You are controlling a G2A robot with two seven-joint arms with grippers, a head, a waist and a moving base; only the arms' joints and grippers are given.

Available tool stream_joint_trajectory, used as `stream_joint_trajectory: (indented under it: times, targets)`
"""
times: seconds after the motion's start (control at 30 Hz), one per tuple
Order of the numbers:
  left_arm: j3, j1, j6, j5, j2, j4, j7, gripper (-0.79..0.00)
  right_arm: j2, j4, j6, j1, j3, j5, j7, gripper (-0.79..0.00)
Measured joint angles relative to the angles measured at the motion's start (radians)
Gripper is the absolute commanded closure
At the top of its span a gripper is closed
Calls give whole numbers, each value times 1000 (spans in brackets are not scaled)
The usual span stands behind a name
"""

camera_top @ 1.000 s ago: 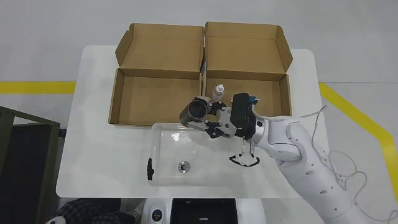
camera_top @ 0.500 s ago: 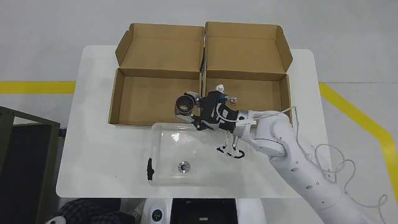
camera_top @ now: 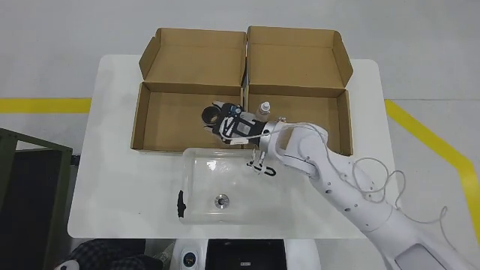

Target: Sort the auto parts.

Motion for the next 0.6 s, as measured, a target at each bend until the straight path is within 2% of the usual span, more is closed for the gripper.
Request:
stream_joint_trajectory:
  times: [0.33, 0.6]
  targets:
    - [0, 0, 0, 0, 0, 0, 0, -785, -56, 130, 84, 102, -70, -33, 56, 0]
    - [0, 0, 0, 0, 0, 0, 0, -785, -106, 272, 72, 182, -131, -40, 90, 0]
